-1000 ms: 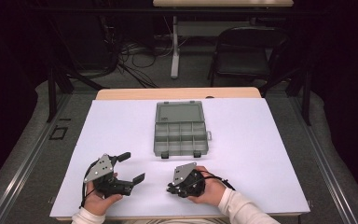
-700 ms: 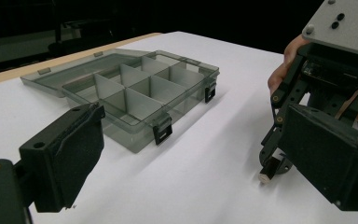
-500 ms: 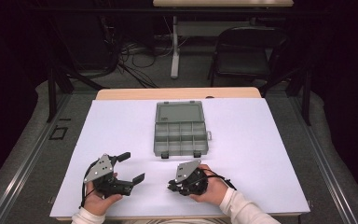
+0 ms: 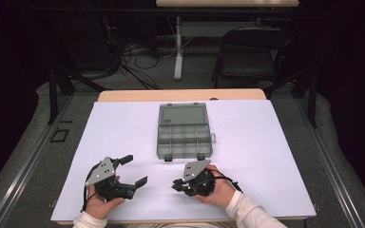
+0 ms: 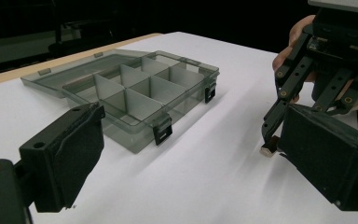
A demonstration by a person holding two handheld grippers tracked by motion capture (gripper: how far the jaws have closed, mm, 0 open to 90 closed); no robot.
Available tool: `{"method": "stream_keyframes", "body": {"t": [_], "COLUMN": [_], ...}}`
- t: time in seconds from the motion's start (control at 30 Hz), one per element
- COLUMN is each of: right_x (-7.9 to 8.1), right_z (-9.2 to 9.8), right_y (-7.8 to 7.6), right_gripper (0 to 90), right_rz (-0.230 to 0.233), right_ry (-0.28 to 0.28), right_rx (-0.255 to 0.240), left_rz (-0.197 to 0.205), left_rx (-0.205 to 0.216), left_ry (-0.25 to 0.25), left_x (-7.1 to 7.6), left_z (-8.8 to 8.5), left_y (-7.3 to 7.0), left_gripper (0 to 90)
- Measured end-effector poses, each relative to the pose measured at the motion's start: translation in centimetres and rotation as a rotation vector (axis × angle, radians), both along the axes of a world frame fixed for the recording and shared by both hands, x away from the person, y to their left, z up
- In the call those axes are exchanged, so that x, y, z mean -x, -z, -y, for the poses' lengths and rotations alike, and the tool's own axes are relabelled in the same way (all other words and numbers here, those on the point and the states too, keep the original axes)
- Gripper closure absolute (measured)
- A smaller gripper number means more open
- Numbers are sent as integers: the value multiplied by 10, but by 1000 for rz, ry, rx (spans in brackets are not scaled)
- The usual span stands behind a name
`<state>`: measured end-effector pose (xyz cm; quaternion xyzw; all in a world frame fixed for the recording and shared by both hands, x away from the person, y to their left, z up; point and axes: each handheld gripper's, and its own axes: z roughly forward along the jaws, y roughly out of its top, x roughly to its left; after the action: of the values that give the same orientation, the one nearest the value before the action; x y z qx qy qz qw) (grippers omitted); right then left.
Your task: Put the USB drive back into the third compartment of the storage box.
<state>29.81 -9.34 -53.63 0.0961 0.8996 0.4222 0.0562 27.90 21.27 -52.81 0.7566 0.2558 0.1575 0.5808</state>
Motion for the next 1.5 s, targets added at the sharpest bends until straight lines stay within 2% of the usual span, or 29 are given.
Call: {"method": "stream_keyframes", "body": {"t": [0.47, 0.53, 0.6, 0.63, 0.83, 0.93, 0.97, 1.27, 1.3, 1.37, 1.47, 1.5], "right_x": [-6, -7, -8, -8, -12, -16, -16, -22, -23, -24, -26, -26], "right_z": [15, 17, 20, 20, 28, 35, 35, 49, 50, 50, 51, 52], "right_y": [-11, -12, -14, -14, -19, -21, -21, -30, -33, -34, -38, -39], "right_gripper": [794, 794, 794, 794, 794, 794, 794, 794, 794, 794, 794, 794], "right_rz": [5, 9, 9, 9, 18, 23, 23, 44, 46, 47, 51, 49], "right_ry": [48, 55, 65, 65, 98, 124, 124, 182, 208, 216, 238, 246], "right_rx": [-59, -66, -75, -75, -94, -105, -105, -131, -129, -131, -133, -134], "left_rz": [0, -7, 0, -7, -8, -8, -2, -3, -2, -8, -10, -3], "left_rx": [0, -5, 1, -5, -3, -4, 2, 6, 5, -4, -2, 6], "left_ry": [0, 16, -2, 16, 15, 16, -1, -3, -2, 14, 14, -7], "left_x": [0, 0, 0, 0, 0, -1, 0, 0, 0, -1, -1, 0], "left_z": [0, -1, 0, -1, -1, -1, 0, 0, 0, -1, -1, 0], "left_y": [0, -1, 0, 0, 0, 0, 0, 0, 0, -1, 0, 0], "left_gripper": [66, 66, 66, 66, 66, 66, 66, 66, 66, 66, 66, 66]}}
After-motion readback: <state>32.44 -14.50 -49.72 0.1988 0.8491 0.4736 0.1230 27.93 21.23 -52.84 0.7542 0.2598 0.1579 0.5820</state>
